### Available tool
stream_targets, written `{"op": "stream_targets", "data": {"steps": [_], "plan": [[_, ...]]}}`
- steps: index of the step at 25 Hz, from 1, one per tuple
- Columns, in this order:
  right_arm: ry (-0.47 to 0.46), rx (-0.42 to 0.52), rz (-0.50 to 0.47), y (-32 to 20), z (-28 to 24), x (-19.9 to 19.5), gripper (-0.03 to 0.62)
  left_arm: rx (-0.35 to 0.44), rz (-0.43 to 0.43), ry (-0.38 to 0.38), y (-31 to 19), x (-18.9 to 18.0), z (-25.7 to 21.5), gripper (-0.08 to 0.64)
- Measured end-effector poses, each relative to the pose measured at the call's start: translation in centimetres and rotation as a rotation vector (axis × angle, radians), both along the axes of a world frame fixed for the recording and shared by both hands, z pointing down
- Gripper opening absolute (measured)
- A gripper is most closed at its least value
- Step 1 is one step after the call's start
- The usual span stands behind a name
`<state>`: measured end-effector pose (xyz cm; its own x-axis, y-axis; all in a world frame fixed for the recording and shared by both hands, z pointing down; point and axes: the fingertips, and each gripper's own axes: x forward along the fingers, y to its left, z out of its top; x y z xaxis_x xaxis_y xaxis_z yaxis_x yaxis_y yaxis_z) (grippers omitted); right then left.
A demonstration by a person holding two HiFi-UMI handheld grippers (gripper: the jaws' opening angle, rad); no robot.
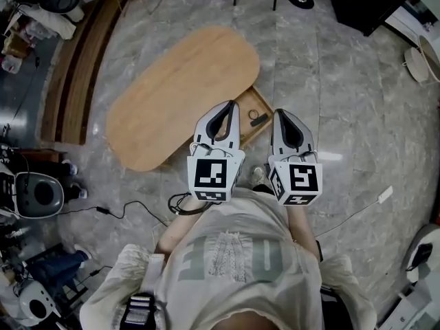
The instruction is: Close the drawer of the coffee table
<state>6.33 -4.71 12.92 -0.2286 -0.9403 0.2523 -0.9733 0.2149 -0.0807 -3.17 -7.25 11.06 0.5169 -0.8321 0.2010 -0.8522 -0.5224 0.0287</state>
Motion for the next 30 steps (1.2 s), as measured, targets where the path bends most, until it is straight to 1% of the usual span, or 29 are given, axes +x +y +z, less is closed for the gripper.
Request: {"op": "stream_targets", "data": {"steps": [4, 7, 8, 10, 12, 14, 16, 18, 21, 24, 27, 30], "plan": [[0.008, 0.009, -0.018, -1.0, 0.7, -0.4, 0.006, -0.002, 0.032, -0.012, -1.1, 0.4, 1.1, 0.008], [0.068, 0.022, -0.046, -1.8, 2.0, 0.2, 0.006, -0.003, 0.059, -0.030, -2.3, 2.0, 3.3, 0.008], [0.087, 0.036, -0.052, -2.4, 2.6, 0.5, 0.006, -0.004, 0.061, -0.036, -2.9, 2.5, 4.3, 0.008], [0.099, 0.076, -0.053, -3.8, 4.4, 1.1, 0.006, -0.003, 0.065, -0.020, -4.3, 3.6, 6.7, 0.008], [0.095, 0.087, -0.048, -4.7, 7.9, 1.5, 0.006, -0.007, 0.083, -0.028, -5.3, 4.5, 10.4, 0.008], [0.089, 0.066, -0.046, -5.2, 12.7, 2.0, 0.006, -0.027, 0.094, -0.038, -5.9, 5.3, 15.0, 0.008], [0.050, 0.049, -0.027, -5.5, 17.5, 2.8, 0.006, -0.051, 0.105, -0.030, -6.4, 6.0, 19.8, 0.008], [0.005, 0.033, -0.005, -5.7, 21.9, 3.9, 0.006, -0.055, 0.115, -0.036, -6.9, 6.7, 24.5, 0.008], [-0.023, -0.041, 0.043, -4.3, 28.2, 5.4, 0.006, -0.086, 0.115, -0.043, -5.9, 7.5, 30.5, 0.008], [-0.036, -0.118, 0.090, -2.2, 33.3, 6.6, 0.006, -0.123, 0.140, -0.093, -3.8, 8.3, 35.9, 0.008], [-0.038, -0.171, 0.107, -0.6, 36.8, 7.1, 0.006, -0.184, 0.129, -0.094, -2.4, 8.7, 39.6, 0.008], [-0.028, -0.215, 0.098, 0.5, 39.1, 7.2, 0.006, -0.207, 0.112, -0.094, -1.6, 8.8, 41.0, 0.008]]}}
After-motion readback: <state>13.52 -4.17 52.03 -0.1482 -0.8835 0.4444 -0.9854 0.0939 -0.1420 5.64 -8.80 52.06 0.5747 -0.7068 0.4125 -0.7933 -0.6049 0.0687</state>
